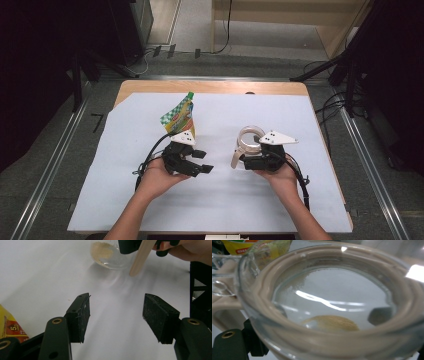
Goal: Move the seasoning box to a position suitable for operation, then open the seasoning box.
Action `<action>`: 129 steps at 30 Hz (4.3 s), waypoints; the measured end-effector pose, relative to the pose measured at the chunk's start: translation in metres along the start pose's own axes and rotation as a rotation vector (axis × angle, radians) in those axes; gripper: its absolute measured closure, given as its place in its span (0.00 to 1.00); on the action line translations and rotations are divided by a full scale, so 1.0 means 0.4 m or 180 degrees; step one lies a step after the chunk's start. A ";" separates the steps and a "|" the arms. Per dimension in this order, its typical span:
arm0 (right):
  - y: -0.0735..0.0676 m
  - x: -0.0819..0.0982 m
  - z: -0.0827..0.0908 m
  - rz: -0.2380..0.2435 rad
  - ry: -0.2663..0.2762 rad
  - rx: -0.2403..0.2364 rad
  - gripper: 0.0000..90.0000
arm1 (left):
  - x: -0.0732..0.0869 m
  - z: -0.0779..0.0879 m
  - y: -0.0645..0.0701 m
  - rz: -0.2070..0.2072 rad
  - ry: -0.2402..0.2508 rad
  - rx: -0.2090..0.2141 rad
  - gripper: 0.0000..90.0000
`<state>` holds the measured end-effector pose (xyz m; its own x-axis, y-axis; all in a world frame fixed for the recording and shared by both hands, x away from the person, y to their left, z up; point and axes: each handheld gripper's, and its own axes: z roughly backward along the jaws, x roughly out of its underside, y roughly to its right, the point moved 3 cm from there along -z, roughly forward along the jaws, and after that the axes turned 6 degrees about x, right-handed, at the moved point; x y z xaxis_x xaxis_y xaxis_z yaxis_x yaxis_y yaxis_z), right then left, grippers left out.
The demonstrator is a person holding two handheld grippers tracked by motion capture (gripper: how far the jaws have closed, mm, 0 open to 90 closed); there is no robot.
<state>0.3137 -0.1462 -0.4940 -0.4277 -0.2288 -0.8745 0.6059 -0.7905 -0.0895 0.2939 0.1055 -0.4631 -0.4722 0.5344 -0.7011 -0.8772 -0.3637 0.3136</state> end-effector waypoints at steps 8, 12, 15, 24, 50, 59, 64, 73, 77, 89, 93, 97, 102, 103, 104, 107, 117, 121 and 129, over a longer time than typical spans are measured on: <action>-0.040 0.013 -0.020 0.0129 -0.0043 -0.0075 0.13 | 0.000 0.005 -0.002 0.0007 0.0013 -0.0010 0.44; -0.060 0.015 -0.027 0.0213 -0.0045 -0.0124 0.13 | 0.001 0.007 -0.002 0.0014 0.0015 -0.0027 0.44; -0.088 0.021 -0.034 0.0241 -0.0057 -0.0239 0.13 | 0.002 0.009 -0.003 0.0023 0.0021 -0.0032 0.44; -0.122 0.047 -0.066 0.0335 -0.0193 -0.0307 0.13 | 0.007 0.016 -0.004 0.0042 0.0050 -0.0047 0.44; -0.112 0.072 -0.002 0.0252 -0.0395 -0.0366 0.06 | 0.012 0.017 0.002 0.0057 0.0043 -0.0038 0.45; -0.065 0.093 0.110 0.0151 -0.0497 -0.0322 0.32 | 0.012 0.003 0.008 0.0043 0.0019 0.0006 0.59; -0.045 0.079 0.112 0.0162 -0.0462 -0.0340 0.49 | 0.019 -0.003 0.025 -0.0001 -0.0073 -0.0046 0.76; -0.037 0.071 0.113 0.0157 -0.0509 -0.0386 0.76 | 0.022 -0.024 0.040 0.0022 -0.0171 0.0083 0.97; -0.038 0.068 0.117 0.0070 -0.0530 -0.0427 0.90 | 0.022 -0.032 0.043 0.0045 -0.0171 0.0138 0.98; -0.045 0.069 0.106 -0.0015 -0.0534 -0.0498 1.00 | 0.020 -0.054 0.055 0.0022 -0.0252 0.0151 1.00; -0.047 0.070 0.101 -0.0079 -0.0523 -0.0549 1.00 | 0.019 -0.055 0.056 0.0014 -0.0251 0.0130 1.00; -0.048 0.071 0.098 -0.0094 -0.0526 -0.0536 1.00 | 0.019 -0.058 0.058 0.0006 -0.0257 0.0094 1.00; -0.050 0.073 0.096 -0.0071 -0.0538 -0.0495 1.00 | 0.019 -0.064 0.063 -0.0001 -0.0254 0.0058 1.00; -0.051 0.074 0.095 -0.0060 -0.0537 -0.0483 1.00 | 0.018 -0.068 0.066 -0.0011 -0.0243 0.0078 1.00; -0.053 0.075 0.094 -0.0055 -0.0537 -0.0477 1.00 | 0.017 -0.070 0.068 -0.0022 -0.0248 0.0088 1.00; -0.059 0.075 0.090 -0.0036 -0.0533 -0.0461 1.00 | 0.015 -0.079 0.078 -0.0054 -0.0272 0.0097 1.00; -0.068 0.075 0.077 -0.0004 -0.0512 -0.0449 1.00 | 0.012 -0.092 0.087 -0.0045 -0.0241 0.0087 1.00; -0.069 0.076 0.078 -0.0003 -0.0503 -0.0404 1.00 | 0.012 -0.101 0.092 -0.0019 -0.0197 0.0110 1.00; -0.059 0.078 0.083 -0.0043 -0.0463 -0.0323 1.00 | -0.001 -0.126 0.115 -0.0101 -0.0176 0.0165 1.00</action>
<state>0.2639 -0.1538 -0.5033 -0.5243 -0.3043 -0.7953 0.6610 -0.7342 -0.1549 0.2583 0.0502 -0.4806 -0.4469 0.5869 -0.6752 -0.8944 -0.3066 0.3255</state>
